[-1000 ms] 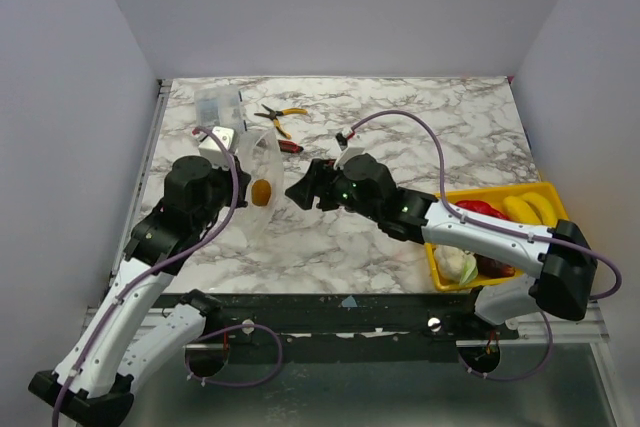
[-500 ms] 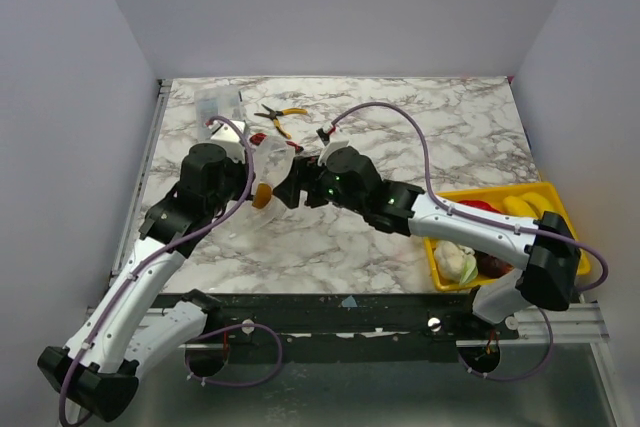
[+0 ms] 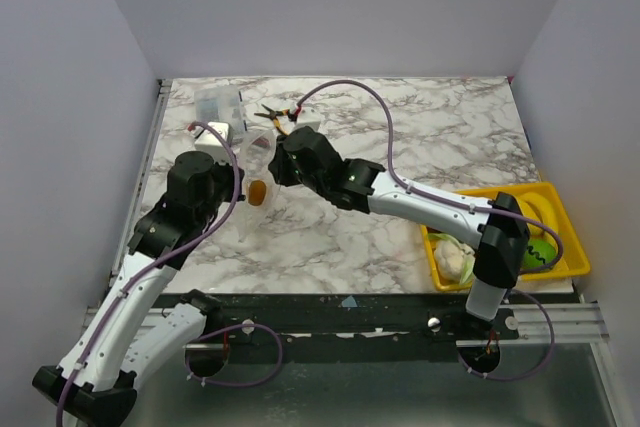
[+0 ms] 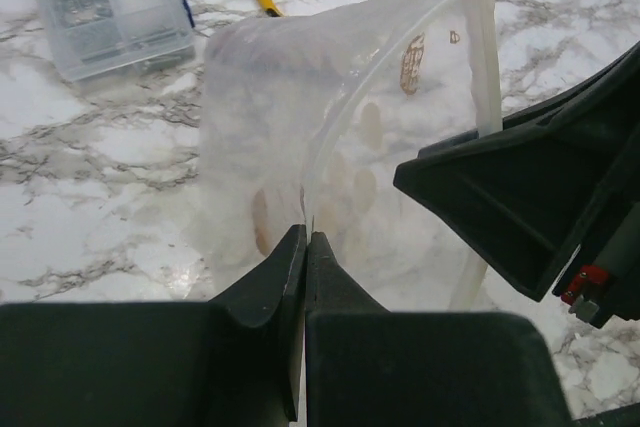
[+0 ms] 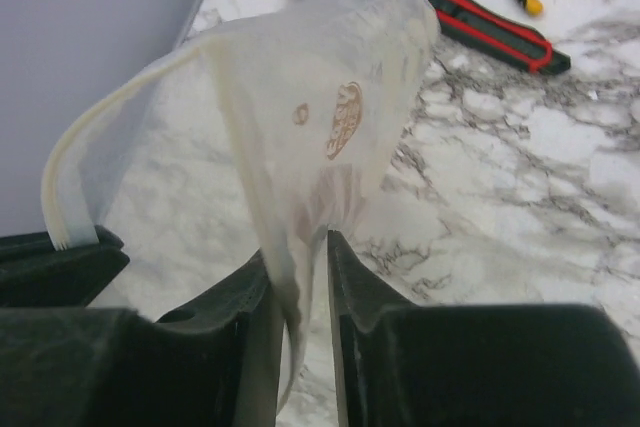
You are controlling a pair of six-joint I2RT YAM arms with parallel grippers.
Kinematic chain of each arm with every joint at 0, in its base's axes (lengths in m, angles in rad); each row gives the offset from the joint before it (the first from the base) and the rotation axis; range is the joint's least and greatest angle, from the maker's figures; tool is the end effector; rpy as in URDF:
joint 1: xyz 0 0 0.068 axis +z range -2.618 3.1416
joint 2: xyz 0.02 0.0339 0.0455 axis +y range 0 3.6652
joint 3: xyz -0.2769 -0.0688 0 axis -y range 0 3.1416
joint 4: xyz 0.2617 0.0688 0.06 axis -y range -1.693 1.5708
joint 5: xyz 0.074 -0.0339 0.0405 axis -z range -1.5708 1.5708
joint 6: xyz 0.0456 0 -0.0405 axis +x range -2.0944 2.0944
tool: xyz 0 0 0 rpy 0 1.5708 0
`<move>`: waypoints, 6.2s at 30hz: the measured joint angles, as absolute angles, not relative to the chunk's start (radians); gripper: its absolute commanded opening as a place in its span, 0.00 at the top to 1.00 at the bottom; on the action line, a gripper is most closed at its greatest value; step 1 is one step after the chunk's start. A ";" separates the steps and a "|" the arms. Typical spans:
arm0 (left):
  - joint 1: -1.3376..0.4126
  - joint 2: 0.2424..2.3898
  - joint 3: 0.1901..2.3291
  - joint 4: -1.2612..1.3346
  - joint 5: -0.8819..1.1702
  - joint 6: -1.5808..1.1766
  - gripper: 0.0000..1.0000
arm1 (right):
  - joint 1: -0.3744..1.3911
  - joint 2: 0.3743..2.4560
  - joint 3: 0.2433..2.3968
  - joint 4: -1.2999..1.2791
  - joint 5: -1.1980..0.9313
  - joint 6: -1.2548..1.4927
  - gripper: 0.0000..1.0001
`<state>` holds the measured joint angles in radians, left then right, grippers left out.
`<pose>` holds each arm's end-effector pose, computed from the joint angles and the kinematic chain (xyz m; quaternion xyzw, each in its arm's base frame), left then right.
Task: Place the food in the zip-top bag and seal the zipper
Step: Adjust the zipper food storage bag at the center of the board, then pick up the fake fruit from the bin, then place the fake fruit in the zipper food storage bag.
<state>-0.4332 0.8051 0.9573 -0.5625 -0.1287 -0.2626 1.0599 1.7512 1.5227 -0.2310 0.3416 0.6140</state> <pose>0.1722 -0.0732 0.3645 0.0360 0.8346 -0.1360 0.5327 0.2299 0.3790 0.3332 -0.0977 0.8363 0.2893 0.4554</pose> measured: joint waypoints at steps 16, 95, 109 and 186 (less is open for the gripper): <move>-0.427 0.714 0.913 -0.484 -0.289 -0.299 1.00 | 1.124 1.795 1.607 -0.135 0.387 0.513 0.81; -0.405 0.903 0.959 -0.579 -0.092 -0.297 1.00 | 0.004 0.963 0.807 -1.040 0.544 1.076 0.76; -0.400 0.905 0.959 -0.579 -0.072 -0.297 1.00 | 0.001 0.873 0.899 -0.883 0.245 0.895 0.99; -0.388 0.868 0.959 -0.578 -0.048 -0.297 1.00 | 1.024 1.652 1.405 -0.241 0.198 0.776 0.19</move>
<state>-0.3878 0.8677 0.9588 -0.5781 -0.0483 -0.2966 1.0237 1.6516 1.4048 -0.2405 0.1982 0.7765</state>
